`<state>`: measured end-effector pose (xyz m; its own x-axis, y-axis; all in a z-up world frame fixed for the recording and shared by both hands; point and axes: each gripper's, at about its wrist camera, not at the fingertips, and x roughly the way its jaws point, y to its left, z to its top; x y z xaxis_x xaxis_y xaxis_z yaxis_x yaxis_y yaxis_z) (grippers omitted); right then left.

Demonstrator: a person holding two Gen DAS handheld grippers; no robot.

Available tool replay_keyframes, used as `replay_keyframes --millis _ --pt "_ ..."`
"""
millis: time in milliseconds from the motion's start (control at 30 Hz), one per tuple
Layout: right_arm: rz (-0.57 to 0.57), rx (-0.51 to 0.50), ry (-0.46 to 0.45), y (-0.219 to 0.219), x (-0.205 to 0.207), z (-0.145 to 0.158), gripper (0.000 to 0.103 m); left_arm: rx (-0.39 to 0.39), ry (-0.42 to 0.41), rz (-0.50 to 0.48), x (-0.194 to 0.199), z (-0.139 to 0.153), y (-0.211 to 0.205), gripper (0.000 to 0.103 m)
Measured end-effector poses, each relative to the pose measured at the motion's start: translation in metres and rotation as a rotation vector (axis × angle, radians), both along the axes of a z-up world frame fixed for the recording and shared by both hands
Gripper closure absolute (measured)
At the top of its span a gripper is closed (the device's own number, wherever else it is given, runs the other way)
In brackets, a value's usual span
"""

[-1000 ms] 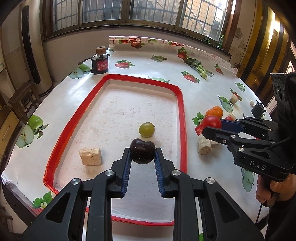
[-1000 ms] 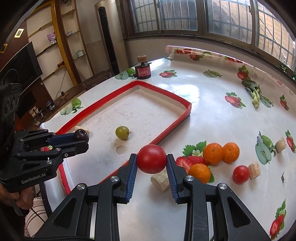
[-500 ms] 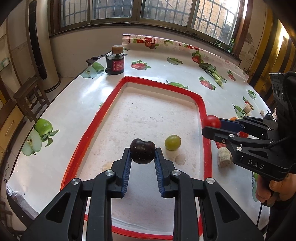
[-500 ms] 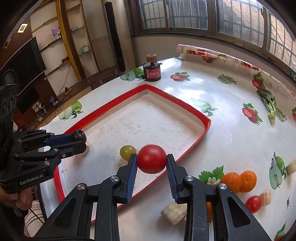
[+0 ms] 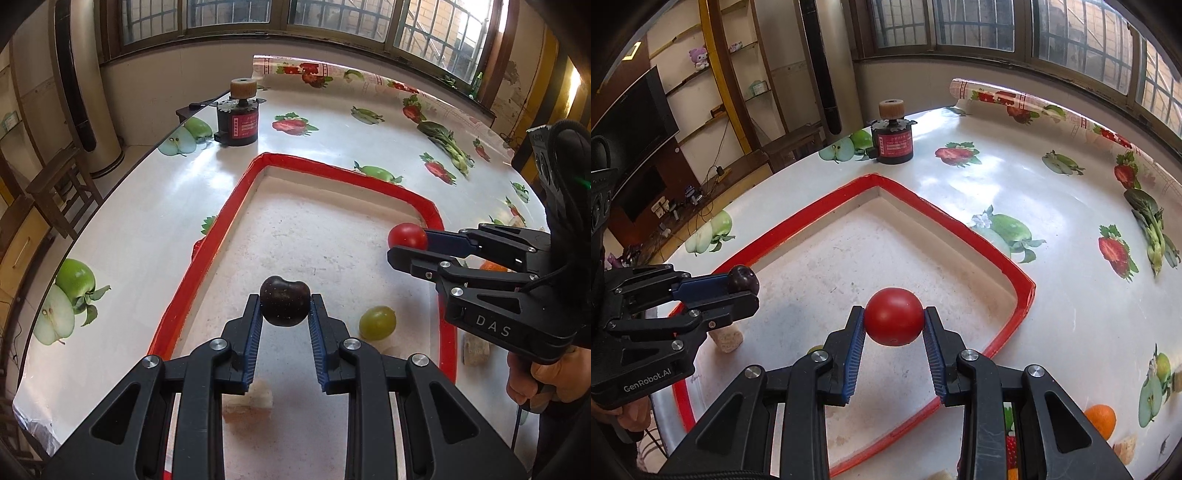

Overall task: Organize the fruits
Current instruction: 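Carry the plum with left tool into the tray while right carries the tomato, then open left tool to release the plum while right tool releases the tomato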

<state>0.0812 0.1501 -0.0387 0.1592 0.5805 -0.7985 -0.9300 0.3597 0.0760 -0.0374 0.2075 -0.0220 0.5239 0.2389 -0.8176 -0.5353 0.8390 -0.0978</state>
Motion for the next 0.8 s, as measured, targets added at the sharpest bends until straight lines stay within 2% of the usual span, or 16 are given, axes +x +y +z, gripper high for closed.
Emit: replay_keyframes --millis 400,500,533,567,633,800 --pt "0.008 -0.055 0.028 0.016 0.011 -0.024 0.069 -0.02 0.091 0.006 0.015 -0.027 0.005 0.08" --pt "-0.006 -0.044 0.033 0.013 0.012 -0.021 0.061 -0.007 0.098 0.021 0.011 -0.024 0.003 0.078" --pt "-0.011 -0.036 0.03 0.011 0.012 -0.019 0.057 -0.008 0.098 0.026 0.01 -0.023 0.003 0.072" --pt "-0.015 -0.028 0.028 0.009 0.012 -0.016 0.053 -0.008 0.094 0.033 0.009 -0.021 0.003 0.06" --pt "-0.019 -0.013 0.023 0.005 0.012 -0.009 0.05 0.005 0.074 0.044 0.005 -0.014 0.002 0.046" --pt "-0.03 0.021 0.005 -0.012 0.008 0.01 0.049 0.017 0.048 0.042 -0.003 0.0 -0.008 0.044"
